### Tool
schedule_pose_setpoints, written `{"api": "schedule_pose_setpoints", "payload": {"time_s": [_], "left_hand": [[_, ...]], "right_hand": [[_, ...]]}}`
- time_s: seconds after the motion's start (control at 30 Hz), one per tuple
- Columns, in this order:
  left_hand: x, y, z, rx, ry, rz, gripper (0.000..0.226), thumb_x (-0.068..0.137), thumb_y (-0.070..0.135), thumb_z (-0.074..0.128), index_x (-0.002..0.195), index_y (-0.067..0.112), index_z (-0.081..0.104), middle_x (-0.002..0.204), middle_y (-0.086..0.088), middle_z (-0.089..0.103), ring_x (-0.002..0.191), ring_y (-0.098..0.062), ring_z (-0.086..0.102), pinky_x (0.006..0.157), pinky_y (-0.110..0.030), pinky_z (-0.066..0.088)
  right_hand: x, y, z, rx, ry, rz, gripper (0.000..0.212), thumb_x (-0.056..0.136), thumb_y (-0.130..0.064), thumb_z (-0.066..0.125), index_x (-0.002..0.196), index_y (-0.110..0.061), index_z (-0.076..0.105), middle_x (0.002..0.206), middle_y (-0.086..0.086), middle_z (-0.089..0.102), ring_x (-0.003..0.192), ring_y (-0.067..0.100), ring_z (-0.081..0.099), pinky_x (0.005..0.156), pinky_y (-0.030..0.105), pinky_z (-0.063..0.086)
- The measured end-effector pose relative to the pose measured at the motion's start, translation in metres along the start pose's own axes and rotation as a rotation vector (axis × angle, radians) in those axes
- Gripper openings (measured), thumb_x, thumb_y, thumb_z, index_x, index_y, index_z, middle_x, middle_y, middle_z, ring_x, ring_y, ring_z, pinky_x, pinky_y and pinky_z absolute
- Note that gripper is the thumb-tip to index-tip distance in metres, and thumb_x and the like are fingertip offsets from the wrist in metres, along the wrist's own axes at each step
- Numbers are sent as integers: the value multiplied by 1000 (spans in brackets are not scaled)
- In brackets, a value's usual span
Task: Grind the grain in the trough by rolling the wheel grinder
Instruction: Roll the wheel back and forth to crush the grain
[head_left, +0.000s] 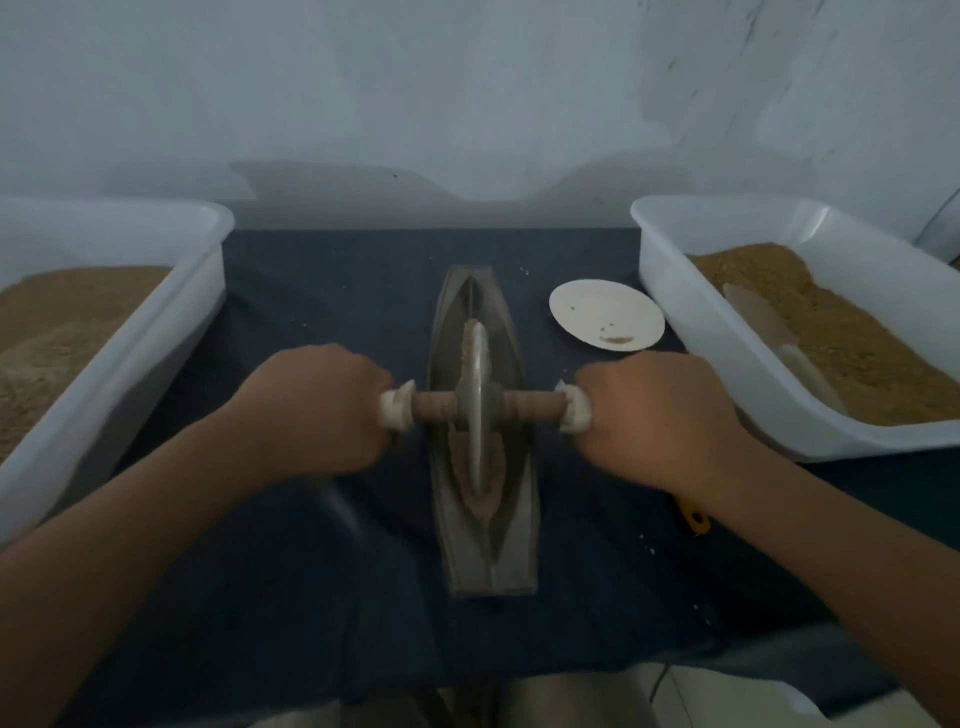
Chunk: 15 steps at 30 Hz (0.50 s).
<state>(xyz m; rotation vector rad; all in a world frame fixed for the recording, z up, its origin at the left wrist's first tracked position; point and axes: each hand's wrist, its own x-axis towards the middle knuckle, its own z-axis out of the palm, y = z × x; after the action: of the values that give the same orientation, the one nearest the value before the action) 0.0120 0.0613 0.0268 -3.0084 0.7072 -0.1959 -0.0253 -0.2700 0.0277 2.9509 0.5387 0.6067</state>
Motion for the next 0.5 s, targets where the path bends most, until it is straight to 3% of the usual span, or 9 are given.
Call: {"api": "schedule_pose_setpoints", "payload": {"time_s": [0.17, 0.3, 0.43, 0.5], "left_hand": [[60, -5, -6, 22, 23, -167, 36, 78, 57, 51, 66, 23, 57, 67, 8, 56, 61, -20, 55, 59, -32, 45], [93, -9, -5, -6, 34, -293, 37, 84, 56, 55, 72, 23, 63, 75, 2, 64, 65, -22, 59, 63, -33, 49], [55, -4, 3, -27, 6, -201, 30, 78, 53, 54, 67, 25, 59, 68, 8, 60, 59, -16, 55, 54, -29, 39], [21, -2, 6, 1, 38, -106, 32, 71, 57, 47, 63, 27, 54, 59, 10, 54, 52, -10, 50, 48, -24, 31]], "right_hand": [[70, 7, 17, -34, -47, 154, 45, 101, -53, 47, 64, -28, 48, 60, -7, 51, 55, 15, 54, 52, 31, 42], [110, 9, 20, -69, -9, 174, 47, 97, -54, 55, 61, -26, 43, 60, -6, 47, 61, 23, 58, 53, 29, 33], [79, 11, 14, -17, -92, 124, 42, 99, -50, 54, 64, -27, 50, 63, -7, 53, 60, 16, 57, 56, 32, 45], [46, 11, 14, -19, -145, 80, 36, 89, -50, 60, 61, -30, 48, 59, -10, 50, 52, 9, 48, 51, 30, 42]]}}
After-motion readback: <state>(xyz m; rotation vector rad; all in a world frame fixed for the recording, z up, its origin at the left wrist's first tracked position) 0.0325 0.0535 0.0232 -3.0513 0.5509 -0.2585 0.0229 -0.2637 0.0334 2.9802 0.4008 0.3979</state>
